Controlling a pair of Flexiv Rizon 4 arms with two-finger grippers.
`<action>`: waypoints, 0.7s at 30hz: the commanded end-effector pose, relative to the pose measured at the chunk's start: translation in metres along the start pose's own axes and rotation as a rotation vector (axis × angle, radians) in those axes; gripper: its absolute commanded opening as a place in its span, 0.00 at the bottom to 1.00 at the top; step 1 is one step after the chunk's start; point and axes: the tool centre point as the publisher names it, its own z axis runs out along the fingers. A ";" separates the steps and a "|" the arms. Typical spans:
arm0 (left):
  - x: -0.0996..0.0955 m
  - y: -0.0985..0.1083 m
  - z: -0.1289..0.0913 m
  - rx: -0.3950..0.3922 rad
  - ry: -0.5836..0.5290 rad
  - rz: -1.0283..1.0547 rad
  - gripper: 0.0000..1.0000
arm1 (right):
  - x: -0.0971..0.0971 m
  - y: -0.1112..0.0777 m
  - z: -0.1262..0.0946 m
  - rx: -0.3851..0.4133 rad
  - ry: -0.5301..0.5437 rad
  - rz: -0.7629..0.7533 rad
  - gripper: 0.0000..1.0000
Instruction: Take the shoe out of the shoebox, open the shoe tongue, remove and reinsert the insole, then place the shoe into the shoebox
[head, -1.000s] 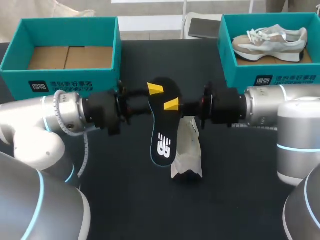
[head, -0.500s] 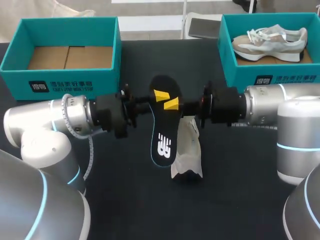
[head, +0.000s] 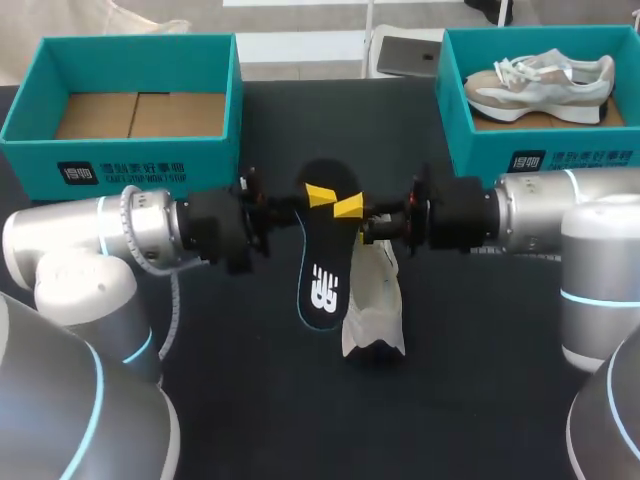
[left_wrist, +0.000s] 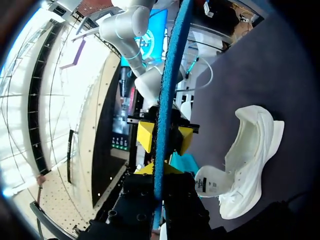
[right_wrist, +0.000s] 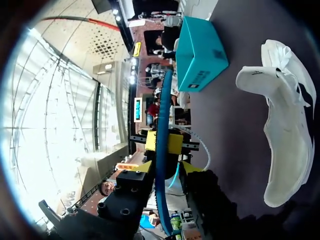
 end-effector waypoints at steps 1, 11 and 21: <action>-0.007 -0.003 -0.020 -0.001 0.040 -0.021 0.00 | 0.009 -0.016 -0.025 -0.022 -0.037 0.002 1.00; -0.009 -0.024 -0.040 0.001 0.087 -0.141 0.00 | 0.014 -0.019 -0.057 -0.027 -0.131 -0.098 1.00; -0.006 -0.044 -0.043 0.047 0.131 -0.337 0.00 | 0.024 -0.026 -0.072 -0.009 -0.309 -0.511 1.00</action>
